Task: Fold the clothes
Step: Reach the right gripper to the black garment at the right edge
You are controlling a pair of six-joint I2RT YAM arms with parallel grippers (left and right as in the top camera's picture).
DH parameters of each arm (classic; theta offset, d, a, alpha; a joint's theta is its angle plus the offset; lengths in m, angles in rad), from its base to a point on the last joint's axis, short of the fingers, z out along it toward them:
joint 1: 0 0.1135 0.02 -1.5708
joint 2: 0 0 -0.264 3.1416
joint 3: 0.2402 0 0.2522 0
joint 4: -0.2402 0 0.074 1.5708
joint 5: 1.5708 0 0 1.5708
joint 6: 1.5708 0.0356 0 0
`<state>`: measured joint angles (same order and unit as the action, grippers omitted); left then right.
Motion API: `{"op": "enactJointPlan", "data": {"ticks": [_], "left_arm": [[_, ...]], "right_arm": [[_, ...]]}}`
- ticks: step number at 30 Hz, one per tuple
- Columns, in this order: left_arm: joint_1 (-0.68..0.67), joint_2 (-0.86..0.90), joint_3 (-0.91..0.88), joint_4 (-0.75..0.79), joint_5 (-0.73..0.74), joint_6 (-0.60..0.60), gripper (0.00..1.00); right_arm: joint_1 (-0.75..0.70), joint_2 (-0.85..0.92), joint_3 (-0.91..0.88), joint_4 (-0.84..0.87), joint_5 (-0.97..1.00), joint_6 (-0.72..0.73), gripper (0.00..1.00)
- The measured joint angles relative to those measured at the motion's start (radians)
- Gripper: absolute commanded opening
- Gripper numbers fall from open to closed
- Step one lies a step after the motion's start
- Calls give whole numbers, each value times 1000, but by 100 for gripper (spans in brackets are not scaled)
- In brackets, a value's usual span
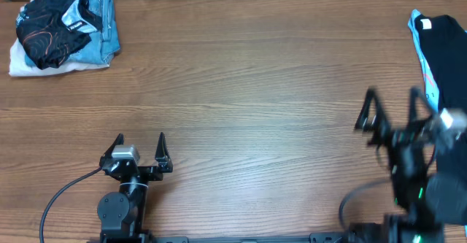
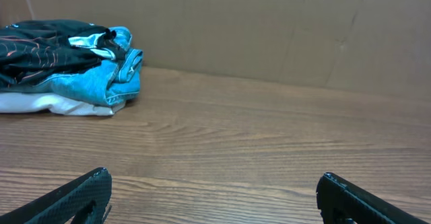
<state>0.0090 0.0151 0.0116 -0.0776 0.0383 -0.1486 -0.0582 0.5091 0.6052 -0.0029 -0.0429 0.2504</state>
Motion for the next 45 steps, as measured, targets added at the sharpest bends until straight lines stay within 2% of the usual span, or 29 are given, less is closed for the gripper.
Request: {"op": "enactJointPlan", "data": {"ticks": [4,9,13,15,25,31,35,45], "left_arm": [[0,0,0,0,-2,0,100],[0,0,0,0,-3,0,100],[0,0,0,0,-5,0,100],[0,0,0,0,-6,0,100],[0,0,0,0,-6,0,100],[0,0,0,0,-6,0,100],[0,0,0,0,-6,0,100],[0,0,0,0,-6,0,100]], "right_arm": [[-56,335,211,-103,103,-35,100],[-161,812,559,-356,109,-53,100],[-233,1113,837,-592,117,-61,100],[-261,1199,916,-637,127,-64,100],[-391,1336,978,-494,154,-171,97],[-434,1460,979,-327,156,-207,86],[-448,1541,979,-265,156,-216,86],[-513,1707,979,-254,155,-222,83]]}}
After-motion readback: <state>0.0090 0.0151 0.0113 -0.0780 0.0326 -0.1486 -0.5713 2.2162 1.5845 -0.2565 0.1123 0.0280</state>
